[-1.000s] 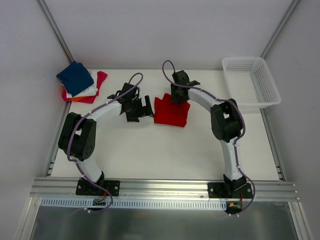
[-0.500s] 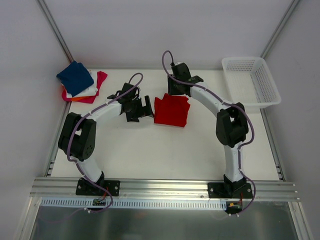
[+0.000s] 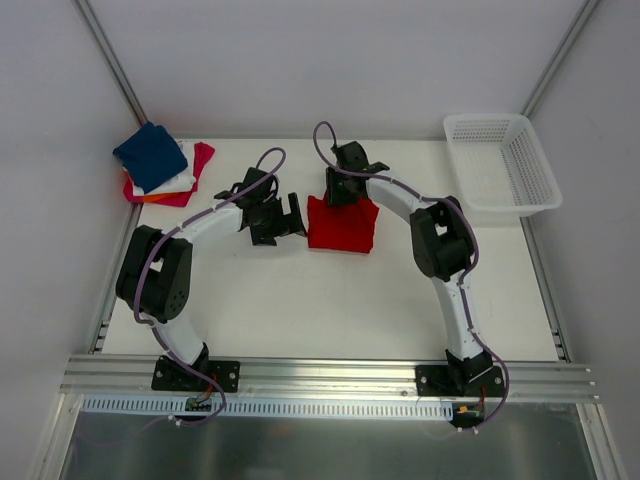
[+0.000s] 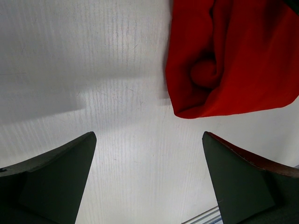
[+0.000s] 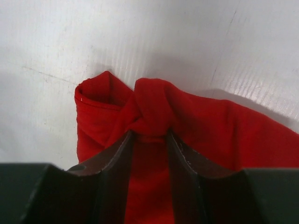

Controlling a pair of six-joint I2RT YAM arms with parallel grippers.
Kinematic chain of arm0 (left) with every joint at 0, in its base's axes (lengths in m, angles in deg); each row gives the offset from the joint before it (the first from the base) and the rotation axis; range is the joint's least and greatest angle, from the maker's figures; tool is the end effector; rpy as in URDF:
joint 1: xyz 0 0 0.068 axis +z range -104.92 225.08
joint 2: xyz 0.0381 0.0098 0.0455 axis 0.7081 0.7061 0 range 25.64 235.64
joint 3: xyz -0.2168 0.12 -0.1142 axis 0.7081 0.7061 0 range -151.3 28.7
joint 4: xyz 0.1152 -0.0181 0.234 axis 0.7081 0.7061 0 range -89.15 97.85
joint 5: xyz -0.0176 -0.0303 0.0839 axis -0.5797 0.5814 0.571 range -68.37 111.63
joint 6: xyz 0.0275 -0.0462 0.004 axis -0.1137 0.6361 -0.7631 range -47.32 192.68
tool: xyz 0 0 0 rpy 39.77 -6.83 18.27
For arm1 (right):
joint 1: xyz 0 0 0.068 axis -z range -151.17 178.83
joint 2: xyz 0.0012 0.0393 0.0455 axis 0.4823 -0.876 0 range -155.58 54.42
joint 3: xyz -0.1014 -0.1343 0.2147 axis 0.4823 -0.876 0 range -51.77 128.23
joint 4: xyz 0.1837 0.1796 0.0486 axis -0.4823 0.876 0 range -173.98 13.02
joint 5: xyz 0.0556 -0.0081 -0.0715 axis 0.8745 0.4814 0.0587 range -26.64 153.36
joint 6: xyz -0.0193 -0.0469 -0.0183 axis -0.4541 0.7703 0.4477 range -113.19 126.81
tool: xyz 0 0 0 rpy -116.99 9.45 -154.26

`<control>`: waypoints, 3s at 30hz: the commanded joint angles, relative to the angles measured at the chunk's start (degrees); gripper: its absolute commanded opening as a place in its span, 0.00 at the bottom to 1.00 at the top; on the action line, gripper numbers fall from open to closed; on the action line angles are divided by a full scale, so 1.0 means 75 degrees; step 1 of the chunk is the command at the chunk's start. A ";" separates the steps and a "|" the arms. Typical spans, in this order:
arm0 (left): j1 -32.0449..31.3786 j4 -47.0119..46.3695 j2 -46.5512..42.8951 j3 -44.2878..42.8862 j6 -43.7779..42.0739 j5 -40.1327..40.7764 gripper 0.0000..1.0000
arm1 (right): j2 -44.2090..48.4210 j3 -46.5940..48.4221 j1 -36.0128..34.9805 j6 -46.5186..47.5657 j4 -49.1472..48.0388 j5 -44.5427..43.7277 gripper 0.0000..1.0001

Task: Fold and stack the t-shirts
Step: Fold the tshirt, then neatly place the folded tshirt to the corner

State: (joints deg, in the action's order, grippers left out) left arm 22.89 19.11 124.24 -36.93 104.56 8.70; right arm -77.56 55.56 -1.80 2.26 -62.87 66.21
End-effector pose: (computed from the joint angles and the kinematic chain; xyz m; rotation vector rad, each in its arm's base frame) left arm 0.3356 -0.1455 0.2067 -0.1144 2.5576 -0.6673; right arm 0.4472 0.2668 0.1836 -0.5644 2.3296 0.3514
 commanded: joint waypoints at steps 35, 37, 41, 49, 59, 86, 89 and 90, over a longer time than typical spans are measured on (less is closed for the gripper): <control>-0.0064 -0.0044 -0.0222 -0.0109 -0.0207 0.0083 0.99 | 0.2902 -0.3987 0.0170 -0.0436 -0.1044 -0.0837 0.37; -0.0064 -0.0044 -0.0245 -0.0191 -0.0266 0.0234 0.99 | 0.3183 -0.3905 0.0170 -0.0330 -0.0893 -0.0884 0.37; -0.0017 -0.0056 -0.0211 -0.0460 -0.0278 0.0376 0.99 | 0.3768 -0.3787 0.0170 -0.0166 -0.0670 -0.0943 0.37; 0.0217 -0.0875 0.0949 -0.1070 -0.0208 -0.0431 0.99 | 0.5432 -0.4033 0.0147 -0.0002 -0.0295 -0.1224 0.38; 0.0252 -0.2222 0.2473 -0.1364 0.0401 -0.1475 0.99 | 0.6745 -0.4466 0.0158 0.0022 -0.0107 -0.1096 0.38; 0.0159 -0.4778 0.2766 -0.0004 0.1421 -0.2975 0.96 | 0.6887 -0.4713 0.0112 -0.0095 -0.0154 -0.1037 0.39; 0.0112 -0.4837 0.2883 -0.0027 0.1433 -0.3057 0.91 | 0.6887 -0.4689 0.0123 -0.0096 -0.0177 -0.1002 0.39; 0.0089 -0.4872 0.2942 -0.0050 0.1445 -0.3092 0.85 | 0.6887 -0.4689 0.0123 -0.0107 -0.0165 -0.1001 0.39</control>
State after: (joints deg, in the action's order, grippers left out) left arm 24.46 -18.77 143.26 -38.79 115.51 -13.02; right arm -26.55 19.83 -0.66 1.69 -63.62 58.21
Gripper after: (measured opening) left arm 0.888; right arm 0.388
